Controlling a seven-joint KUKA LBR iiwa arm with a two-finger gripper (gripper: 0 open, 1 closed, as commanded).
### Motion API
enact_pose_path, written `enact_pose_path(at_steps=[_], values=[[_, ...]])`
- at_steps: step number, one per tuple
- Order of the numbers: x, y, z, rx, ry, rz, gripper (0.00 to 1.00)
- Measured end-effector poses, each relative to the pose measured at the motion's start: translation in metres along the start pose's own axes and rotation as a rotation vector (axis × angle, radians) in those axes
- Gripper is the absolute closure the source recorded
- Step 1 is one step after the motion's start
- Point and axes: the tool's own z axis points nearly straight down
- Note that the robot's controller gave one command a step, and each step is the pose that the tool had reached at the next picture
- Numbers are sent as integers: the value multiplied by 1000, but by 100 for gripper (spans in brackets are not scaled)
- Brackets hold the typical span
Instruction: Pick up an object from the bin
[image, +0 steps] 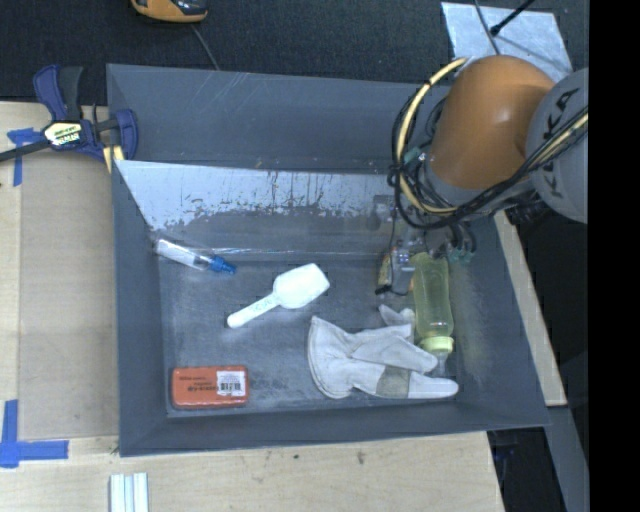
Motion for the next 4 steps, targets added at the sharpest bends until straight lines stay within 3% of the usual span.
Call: enact_pose_path(at_steps=[1,2,3,4], values=[[-6,21,29,-6,6,148,0],[1,25,49,1,5,365,0],[17,54,90,-1,3,108,0],[26,71,120,-1,5,-6,0]])
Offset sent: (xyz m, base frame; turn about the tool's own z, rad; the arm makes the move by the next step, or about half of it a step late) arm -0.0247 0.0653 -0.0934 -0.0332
